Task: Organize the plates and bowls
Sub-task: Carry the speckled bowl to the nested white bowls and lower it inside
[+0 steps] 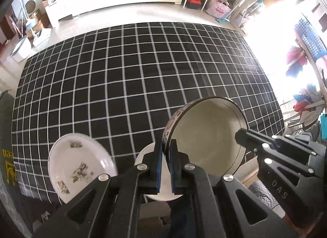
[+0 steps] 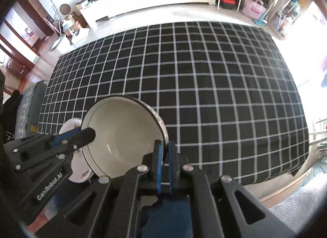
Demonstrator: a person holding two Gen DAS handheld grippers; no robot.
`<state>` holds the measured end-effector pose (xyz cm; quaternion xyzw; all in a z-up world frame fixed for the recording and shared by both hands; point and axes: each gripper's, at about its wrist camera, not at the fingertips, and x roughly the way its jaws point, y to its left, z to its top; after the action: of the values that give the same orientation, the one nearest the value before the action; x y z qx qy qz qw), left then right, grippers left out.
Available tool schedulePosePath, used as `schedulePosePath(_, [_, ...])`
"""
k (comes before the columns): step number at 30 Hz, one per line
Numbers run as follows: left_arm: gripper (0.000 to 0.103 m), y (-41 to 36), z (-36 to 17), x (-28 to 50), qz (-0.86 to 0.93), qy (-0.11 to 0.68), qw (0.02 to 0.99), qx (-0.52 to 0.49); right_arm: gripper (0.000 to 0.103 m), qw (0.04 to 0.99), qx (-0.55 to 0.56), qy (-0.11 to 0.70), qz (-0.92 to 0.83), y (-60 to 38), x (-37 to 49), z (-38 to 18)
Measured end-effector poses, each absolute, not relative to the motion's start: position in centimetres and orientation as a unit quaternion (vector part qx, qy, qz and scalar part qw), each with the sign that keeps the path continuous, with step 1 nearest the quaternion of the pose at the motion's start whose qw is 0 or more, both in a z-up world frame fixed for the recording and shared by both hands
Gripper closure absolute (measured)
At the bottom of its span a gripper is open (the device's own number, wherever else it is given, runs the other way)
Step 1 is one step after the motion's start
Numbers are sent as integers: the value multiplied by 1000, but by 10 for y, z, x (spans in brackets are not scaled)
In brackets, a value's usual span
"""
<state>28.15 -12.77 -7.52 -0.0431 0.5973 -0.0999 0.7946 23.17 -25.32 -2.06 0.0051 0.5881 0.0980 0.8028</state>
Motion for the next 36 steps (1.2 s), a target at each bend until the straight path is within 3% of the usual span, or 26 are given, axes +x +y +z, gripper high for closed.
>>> schedulePosePath(20, [98,-94,-148,239,-83,648,755,-51,94,776,5,625,84,-217,200,-71])
schedulePosePath(36, [98,-95,-159,249,-78,660,746,-48,94,759,24,644,88,-222,213,-94])
